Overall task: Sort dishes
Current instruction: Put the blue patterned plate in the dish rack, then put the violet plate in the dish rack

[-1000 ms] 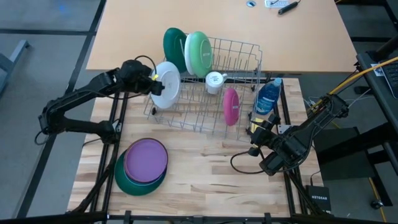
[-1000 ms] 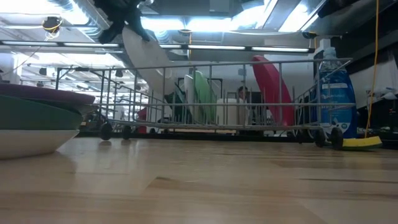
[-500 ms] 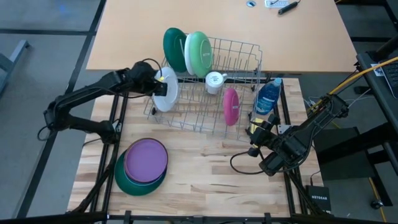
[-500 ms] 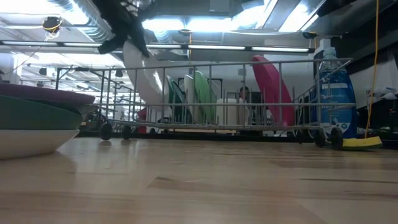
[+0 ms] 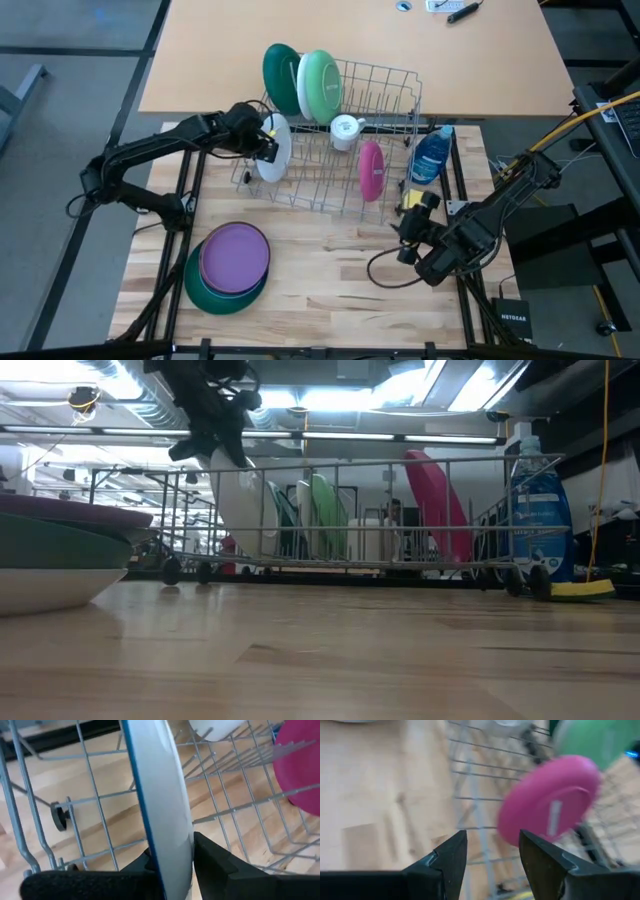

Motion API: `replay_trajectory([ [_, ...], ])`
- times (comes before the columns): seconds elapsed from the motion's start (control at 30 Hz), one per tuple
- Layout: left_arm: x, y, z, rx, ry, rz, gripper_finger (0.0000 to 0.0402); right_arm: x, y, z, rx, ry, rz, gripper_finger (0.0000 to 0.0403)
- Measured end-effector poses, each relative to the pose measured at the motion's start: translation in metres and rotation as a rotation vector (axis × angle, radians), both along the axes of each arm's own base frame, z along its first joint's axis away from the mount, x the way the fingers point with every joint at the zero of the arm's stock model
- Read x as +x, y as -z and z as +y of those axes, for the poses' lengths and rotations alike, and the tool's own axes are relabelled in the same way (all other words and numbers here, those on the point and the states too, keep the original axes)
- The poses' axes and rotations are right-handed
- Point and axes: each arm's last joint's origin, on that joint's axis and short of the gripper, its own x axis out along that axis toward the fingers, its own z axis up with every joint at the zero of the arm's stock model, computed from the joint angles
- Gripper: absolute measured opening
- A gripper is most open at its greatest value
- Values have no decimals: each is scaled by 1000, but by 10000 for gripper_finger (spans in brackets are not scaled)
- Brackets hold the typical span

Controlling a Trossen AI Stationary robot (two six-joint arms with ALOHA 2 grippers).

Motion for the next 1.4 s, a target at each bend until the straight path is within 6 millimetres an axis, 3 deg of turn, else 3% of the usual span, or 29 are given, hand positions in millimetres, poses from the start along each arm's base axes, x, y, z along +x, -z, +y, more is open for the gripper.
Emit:
replay_trajectory([
  [0.3, -11, -13, -6, 88, 71, -4, 129, 9, -24, 3, 113, -293, -66, 182],
  [0.57, -29, -28, -17, 156, 137, -12, 187, 25, -38, -22, 174, -430, -76, 182],
  [0.9, -65, -49, -41, 175, 199, -79, 195, 50, -44, -61, 251, -638, -96, 182],
  [1.0, -74, -54, -55, 123, 263, -131, 195, 54, -33, -68, 282, -659, -112, 182],
  [1.17, -84, -52, -86, -62, 362, -126, 195, 53, 5, -72, 398, -704, -187, 182],
  [1.4, -74, -46, -130, -218, 522, -72, 195, 50, 36, -71, 505, -646, -234, 182],
])
